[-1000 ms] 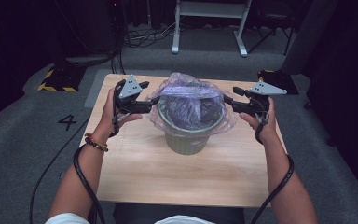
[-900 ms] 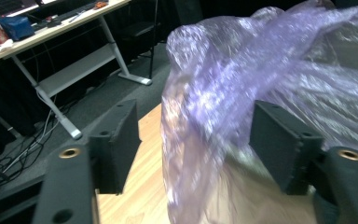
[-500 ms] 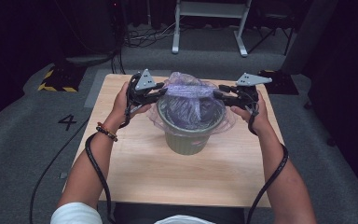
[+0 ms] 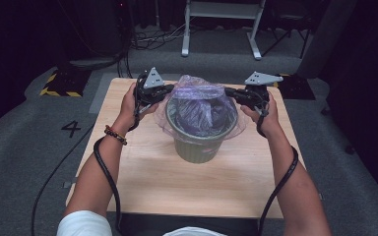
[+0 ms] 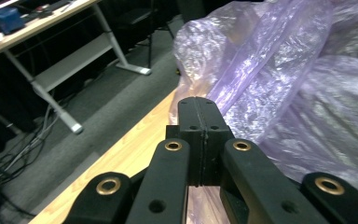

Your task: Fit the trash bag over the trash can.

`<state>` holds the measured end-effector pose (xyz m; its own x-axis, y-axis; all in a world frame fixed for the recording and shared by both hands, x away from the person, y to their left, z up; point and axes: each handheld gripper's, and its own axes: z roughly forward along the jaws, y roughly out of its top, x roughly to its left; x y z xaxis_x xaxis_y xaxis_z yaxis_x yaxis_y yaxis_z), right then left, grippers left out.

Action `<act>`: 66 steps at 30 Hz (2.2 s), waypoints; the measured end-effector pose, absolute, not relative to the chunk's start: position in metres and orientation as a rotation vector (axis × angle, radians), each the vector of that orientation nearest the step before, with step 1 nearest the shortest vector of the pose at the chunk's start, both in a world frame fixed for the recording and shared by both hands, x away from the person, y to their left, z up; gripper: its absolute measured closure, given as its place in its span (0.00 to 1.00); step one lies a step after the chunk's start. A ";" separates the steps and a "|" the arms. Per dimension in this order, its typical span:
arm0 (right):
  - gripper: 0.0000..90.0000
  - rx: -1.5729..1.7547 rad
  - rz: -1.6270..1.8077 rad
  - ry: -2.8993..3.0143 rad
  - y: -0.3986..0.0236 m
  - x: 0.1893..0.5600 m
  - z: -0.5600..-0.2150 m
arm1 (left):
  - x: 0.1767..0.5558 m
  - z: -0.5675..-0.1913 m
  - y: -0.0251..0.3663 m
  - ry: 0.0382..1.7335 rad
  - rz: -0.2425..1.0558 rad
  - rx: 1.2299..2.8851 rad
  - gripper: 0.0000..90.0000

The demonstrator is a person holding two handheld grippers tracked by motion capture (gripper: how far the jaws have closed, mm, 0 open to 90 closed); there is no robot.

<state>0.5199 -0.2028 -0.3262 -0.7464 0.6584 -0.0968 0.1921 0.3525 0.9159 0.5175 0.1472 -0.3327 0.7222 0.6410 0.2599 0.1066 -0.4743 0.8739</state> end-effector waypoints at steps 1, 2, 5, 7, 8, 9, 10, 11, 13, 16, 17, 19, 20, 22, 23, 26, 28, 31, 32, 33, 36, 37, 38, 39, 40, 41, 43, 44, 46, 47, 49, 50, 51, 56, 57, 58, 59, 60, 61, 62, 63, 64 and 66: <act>0.99 0.748 1.382 2.164 -0.203 0.522 -0.326 | 0.520 -0.333 0.147 0.580 0.722 1.986 1.00; 1.00 0.762 1.386 2.158 -0.203 0.524 -0.326 | 0.522 -0.334 0.147 0.592 0.727 1.986 1.00; 0.99 0.818 1.382 2.154 -0.203 0.532 -0.328 | 0.530 -0.337 0.146 0.645 0.735 1.985 0.98; 0.99 0.852 1.375 2.146 -0.203 0.536 -0.329 | 0.535 -0.340 0.146 0.666 0.734 1.984 0.96; 0.99 0.871 1.374 2.139 -0.204 0.539 -0.331 | 0.536 -0.341 0.146 0.673 0.738 1.986 0.95; 0.99 0.882 1.369 2.137 -0.204 0.540 -0.332 | 0.538 -0.343 0.146 0.688 0.740 1.983 0.95; 0.99 0.895 1.364 2.137 -0.205 0.542 -0.334 | 0.541 -0.345 0.145 0.709 0.746 1.982 0.95; 0.99 0.909 1.353 2.130 -0.206 0.544 -0.336 | 0.542 -0.346 0.145 0.720 0.743 1.980 0.96; 0.99 0.929 1.343 2.124 -0.207 0.547 -0.339 | 0.546 -0.351 0.144 0.733 0.735 1.983 0.97; 0.99 0.967 1.349 2.116 -0.209 0.553 -0.345 | 0.548 -0.357 0.139 0.724 0.711 1.992 1.00; 0.99 0.980 1.352 2.114 -0.209 0.554 -0.347 | 0.548 -0.358 0.138 0.719 0.701 1.996 1.00; 0.99 0.992 1.343 2.115 -0.209 0.557 -0.351 | 0.548 -0.361 0.135 0.697 0.690 1.999 1.00; 0.99 0.997 1.340 2.114 -0.209 0.557 -0.352 | 0.548 -0.362 0.134 0.686 0.680 2.002 1.00; 0.99 1.003 1.333 2.118 -0.209 0.559 -0.355 | 0.548 -0.364 0.131 0.685 0.676 2.012 1.00; 0.99 1.016 1.340 2.117 -0.210 0.561 -0.357 | 0.549 -0.365 0.131 0.690 0.670 2.011 1.00; 0.99 1.036 1.343 2.126 -0.211 0.564 -0.363 | 0.552 -0.371 0.133 0.708 0.641 2.014 1.00; 0.99 1.044 1.333 2.137 -0.210 0.564 -0.368 | 0.554 -0.376 0.133 0.729 0.635 2.019 1.00; 0.99 1.055 1.318 2.156 -0.208 0.565 -0.376 | 0.557 -0.384 0.133 0.750 0.624 2.041 1.00; 0.99 1.058 1.317 2.159 -0.208 0.565 -0.377 | 0.557 -0.387 0.132 0.755 0.612 2.049 1.00; 0.99 1.060 1.318 2.163 -0.208 0.565 -0.380 | 0.558 -0.389 0.132 0.753 0.606 2.060 1.00; 0.99 1.067 1.316 2.171 -0.209 0.564 -0.385 | 0.554 -0.397 0.133 0.738 0.597 2.076 1.00; 0.99 1.067 1.315 2.173 -0.210 0.563 -0.387 | 0.552 -0.400 0.135 0.736 0.592 2.071 1.00; 0.98 1.065 1.315 2.174 -0.211 0.561 -0.389 | 0.550 -0.401 0.136 0.733 0.589 2.067 1.00; 0.98 1.065 1.314 2.174 -0.211 0.560 -0.390 | 0.547 -0.403 0.138 0.724 0.590 2.061 1.00; 0.98 1.067 1.315 2.171 -0.212 0.559 -0.391 | 0.544 -0.405 0.141 0.715 0.583 2.053 1.00; 0.98 1.061 1.314 2.175 -0.213 0.558 -0.392 | 0.542 -0.406 0.143 0.711 0.580 2.056 1.00; 0.98 1.055 1.305 2.184 -0.214 0.556 -0.395 | 0.536 -0.410 0.147 0.710 0.584 2.049 1.00; 0.99 1.056 1.308 2.192 -0.214 0.555 -0.398 | 0.532 -0.411 0.150 0.702 0.584 2.039 1.00; 0.99 1.043 1.304 2.209 -0.214 0.552 -0.403 | 0.527 -0.413 0.155 0.711 0.579 2.014 1.00; 0.97 1.043 1.291 2.214 -0.214 0.551 -0.405 | 0.524 -0.414 0.158 0.705 0.578 2.008 1.00; 0.87 1.020 1.280 2.212 -0.216 0.547 -0.406 | 0.517 -0.416 0.163 0.705 0.594 1.985 1.00; 0.86 1.011 1.271 2.207 -0.217 0.545 -0.406 | 0.515 -0.416 0.166 0.713 0.598 1.969 1.00; 0.82 1.004 1.258 2.195 -0.218 0.543 -0.405 | 0.511 -0.416 0.170 0.727 0.606 1.953 0.99; 0.60 0.983 1.213 2.150 -0.231 0.530 -0.394 | 0.494 -0.416 0.186 0.731 0.633 1.910 0.73; 0.56 0.980 1.186 2.139 -0.234 0.527 -0.392 | 0.489 -0.415 0.188 0.710 0.633 1.908 0.70; 0.56 0.976 1.177 2.130 -0.238 0.523 -0.390 | 0.483 -0.414 0.190 0.691 0.648 1.910 0.68; 0.53 0.973 1.187 2.120 -0.244 0.518 -0.388 | 0.479 -0.413 0.191 0.677 0.649 1.912 0.64; 0.50 0.967 1.183 2.115 -0.247 0.515 -0.387 | 0.474 -0.412 0.192 0.651 0.636 1.914 0.60; 0.48 0.956 1.172 2.117 -0.251 0.511 -0.386 | 0.469 -0.411 0.192 0.628 0.636 1.915 0.57; 0.46 0.949 1.174 2.115 -0.255 0.506 -0.385 | 0.464 -0.410 0.191 0.615 0.636 1.931 0.53; 0.44 0.940 1.185 2.116 -0.260 0.500 -0.384 | 0.460 -0.410 0.190 0.603 0.637 1.941 0.47; 0.43 0.931 1.184 2.121 -0.263 0.496 -0.384 | 0.458 -0.410 0.190 0.594 0.631 1.944 0.45; 0.39 0.899 1.203 2.125 -0.268 0.485 -0.384 | 0.452 -0.409 0.188 0.573 0.633 1.959 0.40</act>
<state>0.4845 -0.2676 -0.3844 -0.6361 0.7617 -0.1230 0.2865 0.3812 0.8790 0.4516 0.1877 -0.4086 0.7549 0.6276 0.1906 0.1278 -0.4257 0.8958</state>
